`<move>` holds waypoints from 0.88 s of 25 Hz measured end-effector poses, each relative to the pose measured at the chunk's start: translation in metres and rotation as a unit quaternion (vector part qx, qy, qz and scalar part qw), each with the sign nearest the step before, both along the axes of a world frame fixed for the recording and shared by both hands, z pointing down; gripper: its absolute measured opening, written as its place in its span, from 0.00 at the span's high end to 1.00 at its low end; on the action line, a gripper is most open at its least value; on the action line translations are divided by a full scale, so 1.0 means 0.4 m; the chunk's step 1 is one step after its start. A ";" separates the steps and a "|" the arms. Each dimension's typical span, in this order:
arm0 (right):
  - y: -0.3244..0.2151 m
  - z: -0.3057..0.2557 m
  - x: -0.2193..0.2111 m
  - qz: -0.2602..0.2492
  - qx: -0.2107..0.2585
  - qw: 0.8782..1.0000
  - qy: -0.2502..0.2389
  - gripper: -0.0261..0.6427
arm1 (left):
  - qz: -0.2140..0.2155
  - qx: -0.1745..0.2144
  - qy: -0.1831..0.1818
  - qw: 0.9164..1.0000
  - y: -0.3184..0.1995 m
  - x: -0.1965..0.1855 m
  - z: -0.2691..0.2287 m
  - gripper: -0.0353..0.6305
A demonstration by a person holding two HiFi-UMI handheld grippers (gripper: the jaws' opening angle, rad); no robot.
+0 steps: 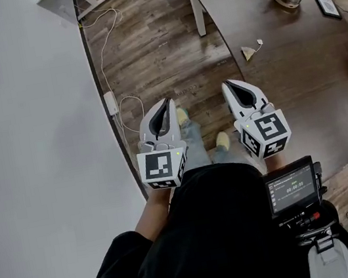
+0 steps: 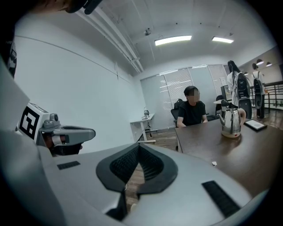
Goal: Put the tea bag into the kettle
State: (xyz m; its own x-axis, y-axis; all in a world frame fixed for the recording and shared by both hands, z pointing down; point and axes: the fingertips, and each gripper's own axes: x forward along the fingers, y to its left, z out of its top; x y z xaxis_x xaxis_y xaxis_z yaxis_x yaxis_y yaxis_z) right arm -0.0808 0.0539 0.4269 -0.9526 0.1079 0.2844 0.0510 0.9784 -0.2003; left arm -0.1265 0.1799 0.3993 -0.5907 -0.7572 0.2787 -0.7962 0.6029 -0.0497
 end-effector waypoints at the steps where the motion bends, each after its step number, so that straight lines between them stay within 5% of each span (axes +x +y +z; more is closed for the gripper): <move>1: -0.001 0.002 0.004 0.001 0.000 1.000 0.002 0.95 | 0.003 0.001 0.001 1.000 -0.003 -0.001 0.000 0.94; 22: -0.058 -0.026 -0.050 0.046 -0.002 0.999 0.026 0.95 | 0.048 -0.004 0.010 0.999 -0.072 -0.106 -0.046 0.94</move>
